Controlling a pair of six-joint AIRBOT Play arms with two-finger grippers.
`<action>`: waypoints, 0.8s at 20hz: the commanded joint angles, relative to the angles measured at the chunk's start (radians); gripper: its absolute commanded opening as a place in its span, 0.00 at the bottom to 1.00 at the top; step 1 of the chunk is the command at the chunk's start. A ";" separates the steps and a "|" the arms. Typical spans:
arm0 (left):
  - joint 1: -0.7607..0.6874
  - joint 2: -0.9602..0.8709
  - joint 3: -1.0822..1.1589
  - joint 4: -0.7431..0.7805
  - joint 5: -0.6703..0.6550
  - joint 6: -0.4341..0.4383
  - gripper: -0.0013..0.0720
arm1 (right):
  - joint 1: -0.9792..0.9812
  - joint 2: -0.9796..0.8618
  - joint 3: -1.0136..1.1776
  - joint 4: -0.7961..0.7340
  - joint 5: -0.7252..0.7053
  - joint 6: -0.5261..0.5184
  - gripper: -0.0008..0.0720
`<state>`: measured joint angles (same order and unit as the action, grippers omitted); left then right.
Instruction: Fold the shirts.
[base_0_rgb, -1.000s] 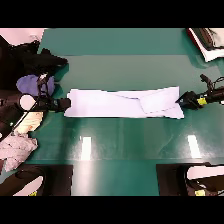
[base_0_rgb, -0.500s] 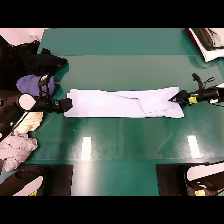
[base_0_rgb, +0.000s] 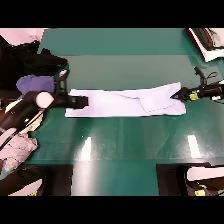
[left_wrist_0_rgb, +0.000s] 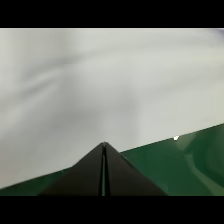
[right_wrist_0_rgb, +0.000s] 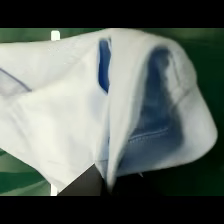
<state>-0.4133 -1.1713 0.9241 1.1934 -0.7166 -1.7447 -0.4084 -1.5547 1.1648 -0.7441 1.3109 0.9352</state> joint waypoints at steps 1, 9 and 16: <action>-0.128 -0.201 0.211 -0.002 0.016 0.034 0.05 | 0.034 0.134 0.001 0.154 0.047 0.021 0.03; -0.233 -0.660 0.678 -0.029 -0.119 0.059 0.05 | 0.298 0.248 0.248 0.163 0.058 0.196 0.03; -0.185 -0.665 0.681 -0.004 -0.144 0.062 0.05 | 0.515 0.162 0.452 0.011 0.043 0.346 0.03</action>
<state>-0.6247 -1.8275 1.5921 1.1816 -0.8238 -1.6848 0.0269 -1.3563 1.5379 -0.6815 1.3640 1.2121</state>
